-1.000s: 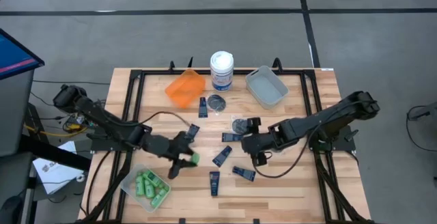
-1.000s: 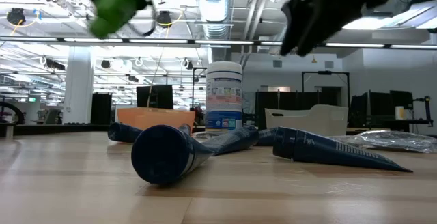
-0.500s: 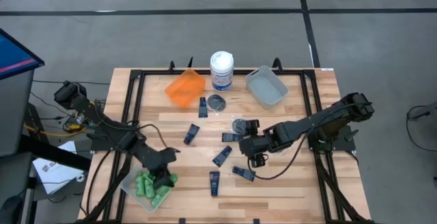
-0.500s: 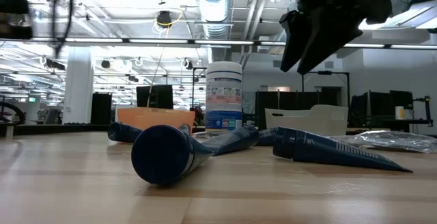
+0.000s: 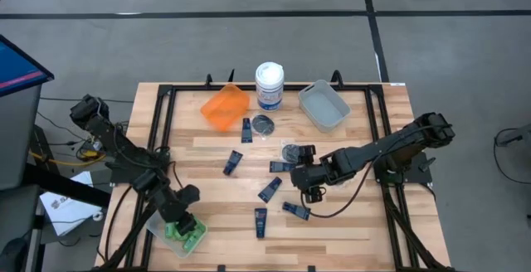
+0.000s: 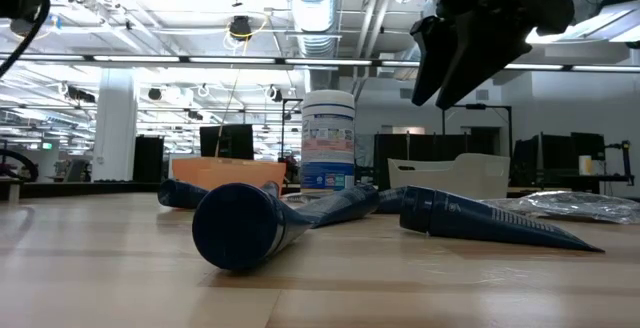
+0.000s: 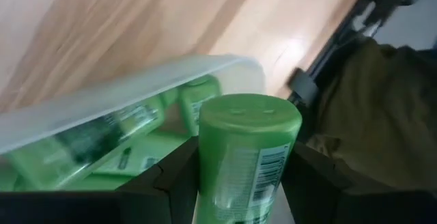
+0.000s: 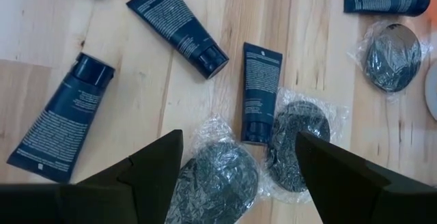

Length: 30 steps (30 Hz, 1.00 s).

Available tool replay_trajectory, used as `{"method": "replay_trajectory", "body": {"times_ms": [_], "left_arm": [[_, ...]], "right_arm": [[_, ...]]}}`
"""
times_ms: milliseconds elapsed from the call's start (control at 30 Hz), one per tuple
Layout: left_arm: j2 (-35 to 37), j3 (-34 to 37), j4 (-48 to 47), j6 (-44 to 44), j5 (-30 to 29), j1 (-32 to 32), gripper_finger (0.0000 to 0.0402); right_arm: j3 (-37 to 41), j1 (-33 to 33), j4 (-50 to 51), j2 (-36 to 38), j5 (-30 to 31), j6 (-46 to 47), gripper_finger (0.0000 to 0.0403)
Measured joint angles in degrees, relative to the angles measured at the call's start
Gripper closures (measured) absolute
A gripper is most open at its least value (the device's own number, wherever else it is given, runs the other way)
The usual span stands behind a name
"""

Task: Pick & Place Travel size toiletries
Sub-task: Put the shampoo into the white bin

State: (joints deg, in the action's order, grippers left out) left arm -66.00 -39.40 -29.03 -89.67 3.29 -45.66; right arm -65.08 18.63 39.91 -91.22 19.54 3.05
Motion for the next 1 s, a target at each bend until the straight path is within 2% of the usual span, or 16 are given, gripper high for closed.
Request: {"method": "replay_trajectory", "body": {"times_ms": [167,533,733,1000], "left_arm": [[0.00,0.00,-0.14,-2.21,-0.06,-0.60,0.0231],[-0.04,0.00,-0.14,-0.75,-0.05,-0.60,0.0230],[-0.94,0.00,-0.29,-0.64,0.21,-0.58,0.0216],[-5.10,0.00,-0.39,-0.61,9.10,-0.65,0.0218]], "right_arm": [[0.00,0.00,0.19,0.00,0.01,0.00,0.0127],[0.00,0.00,0.43,0.00,0.01,0.02,0.0127],[0.00,0.00,0.59,0.02,0.01,0.02,0.0127],[0.00,-0.04,0.84,0.02,0.01,-0.02,0.0127]]}}
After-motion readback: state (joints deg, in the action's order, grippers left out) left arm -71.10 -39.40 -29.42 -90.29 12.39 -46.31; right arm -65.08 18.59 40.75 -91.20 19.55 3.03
